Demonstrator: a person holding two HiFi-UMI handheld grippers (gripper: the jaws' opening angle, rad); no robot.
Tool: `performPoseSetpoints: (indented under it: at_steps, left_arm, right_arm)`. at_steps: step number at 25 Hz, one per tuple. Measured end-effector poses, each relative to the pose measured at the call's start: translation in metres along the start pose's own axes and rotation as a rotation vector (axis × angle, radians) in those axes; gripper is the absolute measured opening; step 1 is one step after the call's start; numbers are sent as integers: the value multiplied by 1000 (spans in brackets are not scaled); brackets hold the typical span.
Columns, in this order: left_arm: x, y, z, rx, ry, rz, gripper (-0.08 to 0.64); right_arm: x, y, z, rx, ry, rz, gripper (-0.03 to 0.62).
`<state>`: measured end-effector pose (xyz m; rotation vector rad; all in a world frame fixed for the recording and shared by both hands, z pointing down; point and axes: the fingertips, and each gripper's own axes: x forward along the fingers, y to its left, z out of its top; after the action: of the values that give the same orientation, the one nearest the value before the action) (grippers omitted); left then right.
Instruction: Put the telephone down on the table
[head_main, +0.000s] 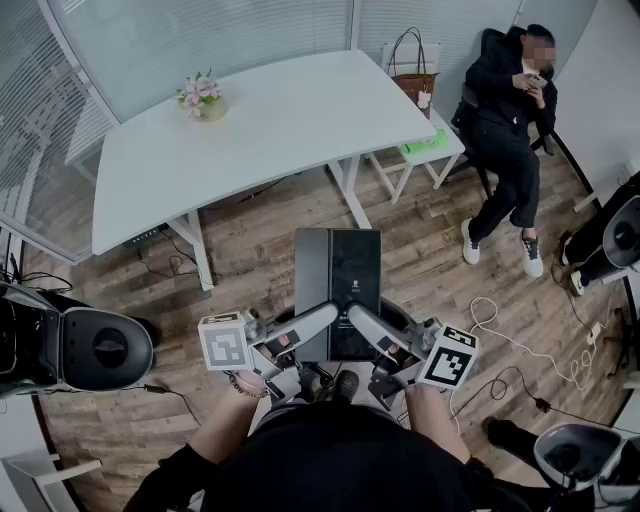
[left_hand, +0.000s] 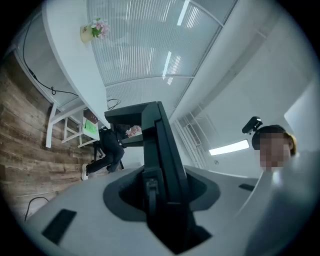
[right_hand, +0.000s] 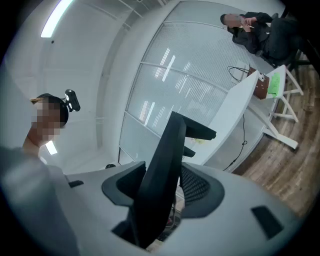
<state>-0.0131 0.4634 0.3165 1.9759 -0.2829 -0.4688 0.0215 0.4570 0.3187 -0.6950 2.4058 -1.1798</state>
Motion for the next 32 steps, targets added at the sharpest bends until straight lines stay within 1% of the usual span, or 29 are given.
performPoseSetpoints:
  at_steps: [13,24,29,32]
  left_arm:
    - [-5,-5,-2,9,-4,5,192]
    - [-4,-6,2,17,-1,3,192]
    - [-11,-7,5,23,-6,-2,190]
    - [-15,-10,5,7,-9,-4,190]
  right_arm:
    - [1,7,-3,-15,-2,0,221]
    - [5,9,1,-28,-4,2,221]
    - [10,11,-4,-31,-3,7,221]
    - [13,14,-6,-29,-1,8,221]
